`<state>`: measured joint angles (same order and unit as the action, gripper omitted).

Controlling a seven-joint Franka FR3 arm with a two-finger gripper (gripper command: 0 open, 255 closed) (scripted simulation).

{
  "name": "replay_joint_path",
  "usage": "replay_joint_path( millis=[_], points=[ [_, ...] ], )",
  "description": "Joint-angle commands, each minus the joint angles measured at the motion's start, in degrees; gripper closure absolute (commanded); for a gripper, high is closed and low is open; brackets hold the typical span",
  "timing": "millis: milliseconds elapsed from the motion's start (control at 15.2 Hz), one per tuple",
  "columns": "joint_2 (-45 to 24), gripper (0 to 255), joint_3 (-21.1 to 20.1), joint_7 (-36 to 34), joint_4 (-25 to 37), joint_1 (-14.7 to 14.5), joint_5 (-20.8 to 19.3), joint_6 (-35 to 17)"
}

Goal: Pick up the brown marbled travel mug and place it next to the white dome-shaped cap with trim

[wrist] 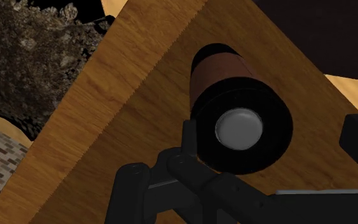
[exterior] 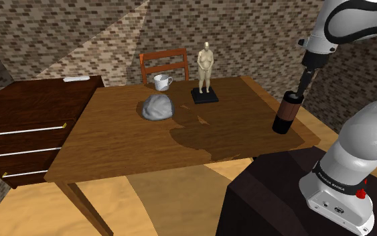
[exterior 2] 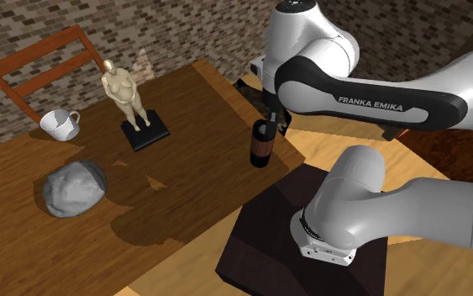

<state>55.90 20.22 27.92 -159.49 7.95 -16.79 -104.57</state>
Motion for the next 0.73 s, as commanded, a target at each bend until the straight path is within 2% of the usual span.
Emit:
replay_joint_path(
  millis=[0, 462, 660],
  points=[
    [-0.1, 0, 2.2, 2.7, -1.3, 1.1, -2.3, -1.5],
    [-1.9, 0, 4.4, 2.5, -6.2, 2.0, -4.6, -8.2],
    [-1.9, 0, 4.4, 2.5, -6.2, 2.0, -4.6, -8.2]
  ],
)
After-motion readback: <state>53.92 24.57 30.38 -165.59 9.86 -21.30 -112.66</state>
